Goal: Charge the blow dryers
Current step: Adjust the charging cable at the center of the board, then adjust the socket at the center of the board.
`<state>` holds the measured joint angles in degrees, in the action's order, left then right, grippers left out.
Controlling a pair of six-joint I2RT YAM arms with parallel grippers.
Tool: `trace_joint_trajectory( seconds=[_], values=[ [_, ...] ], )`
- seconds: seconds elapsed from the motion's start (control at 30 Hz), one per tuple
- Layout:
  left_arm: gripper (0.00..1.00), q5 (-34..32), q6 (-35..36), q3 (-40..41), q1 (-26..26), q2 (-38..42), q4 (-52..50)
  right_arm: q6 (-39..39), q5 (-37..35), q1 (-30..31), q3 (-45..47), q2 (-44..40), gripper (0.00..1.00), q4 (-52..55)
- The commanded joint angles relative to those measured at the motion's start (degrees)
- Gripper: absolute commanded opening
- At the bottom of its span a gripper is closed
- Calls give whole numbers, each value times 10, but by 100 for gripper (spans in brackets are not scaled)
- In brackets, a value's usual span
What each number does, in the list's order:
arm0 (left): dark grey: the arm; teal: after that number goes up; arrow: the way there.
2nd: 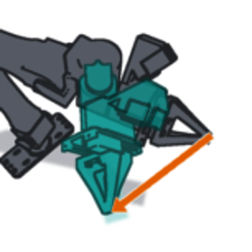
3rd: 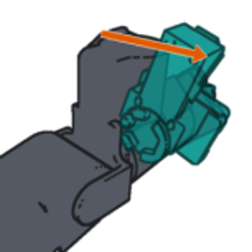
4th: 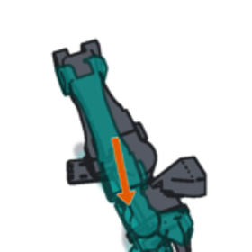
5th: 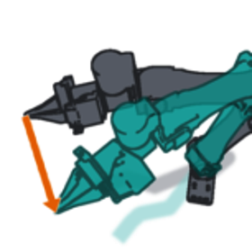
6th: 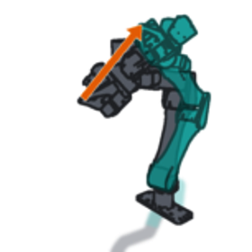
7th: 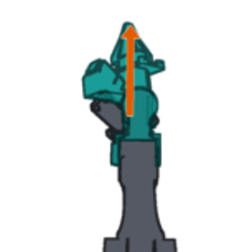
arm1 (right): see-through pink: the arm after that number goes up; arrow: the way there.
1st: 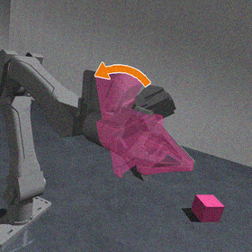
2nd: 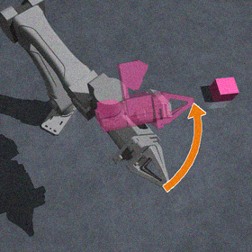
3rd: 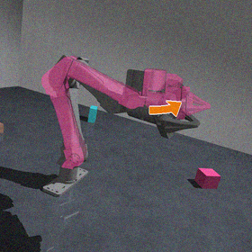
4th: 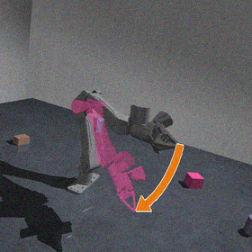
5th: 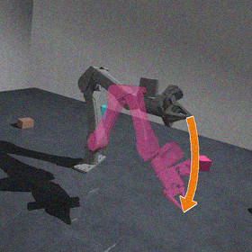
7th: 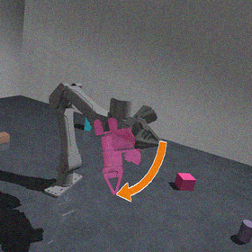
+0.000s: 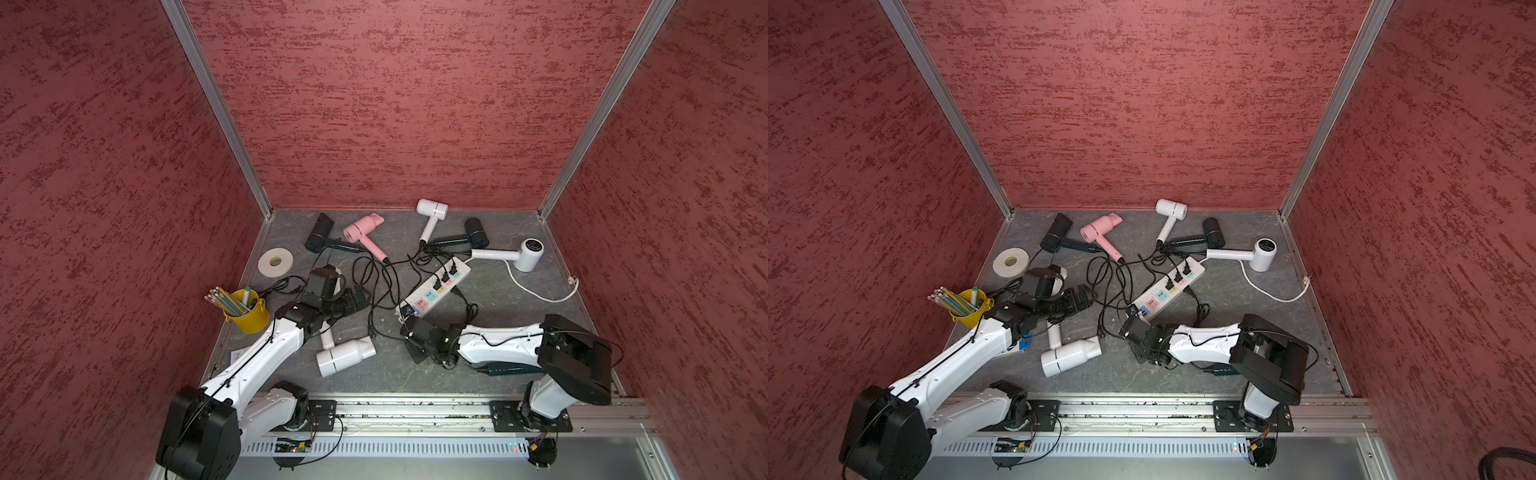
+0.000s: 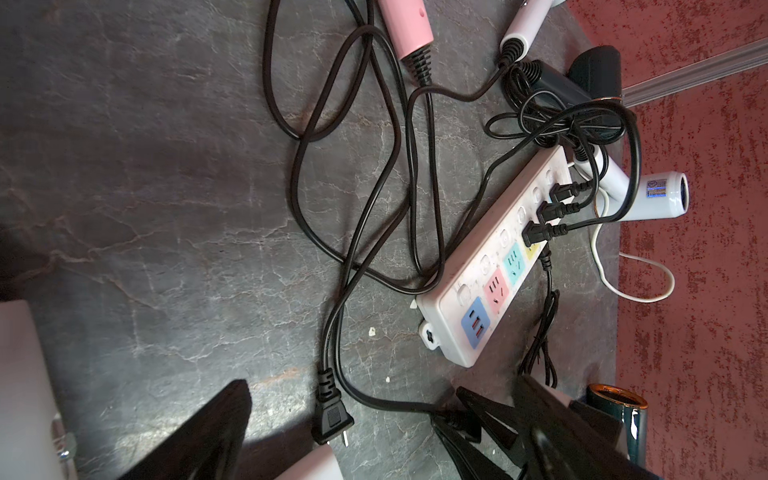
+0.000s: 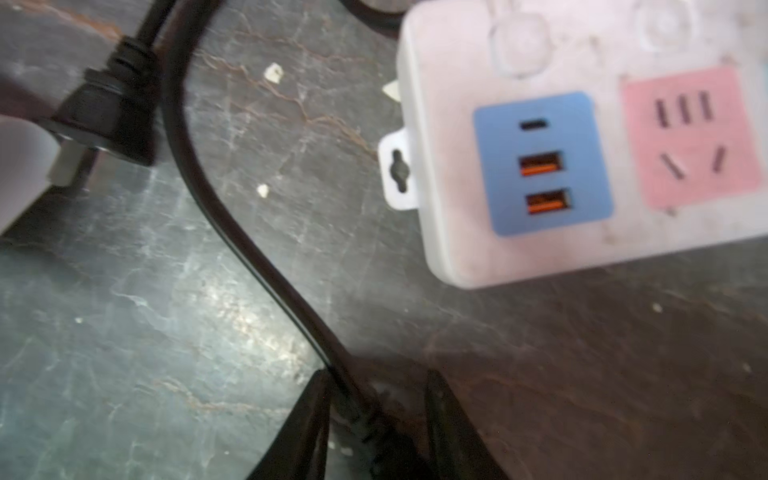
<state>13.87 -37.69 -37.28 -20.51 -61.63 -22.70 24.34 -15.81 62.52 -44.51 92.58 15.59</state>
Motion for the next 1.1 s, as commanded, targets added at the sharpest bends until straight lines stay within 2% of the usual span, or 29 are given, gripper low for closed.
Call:
trace_joint_trajectory(
  seconds=[0.0,0.23,0.43,0.53,0.63,0.83,0.9,0.93,1.07],
  values=[
    [100,11,3,6,4,-5,18,29,-76,-7,20,-20,39,69],
    [100,27,0,5,3,-15,28,88,-100,-61,28,-38,39,88],
    [100,30,12,-6,-22,-22,25,105,-90,-84,46,-115,46,72],
    [100,14,19,-24,-54,-37,16,107,-62,-91,58,-154,54,50],
    [99,5,25,-49,-88,-63,11,120,-42,-100,72,-187,58,33],
    [94,-7,51,-125,-170,-159,-15,164,-26,-121,86,-237,75,30],
    [90,-7,54,-157,-194,-202,-30,177,-23,-132,88,-246,94,33],
    [87,-4,55,-167,-204,-220,-32,182,-21,-136,89,-249,99,34],
    [74,7,58,-212,-241,-293,-39,217,-26,-161,90,-262,100,50]
  ],
)
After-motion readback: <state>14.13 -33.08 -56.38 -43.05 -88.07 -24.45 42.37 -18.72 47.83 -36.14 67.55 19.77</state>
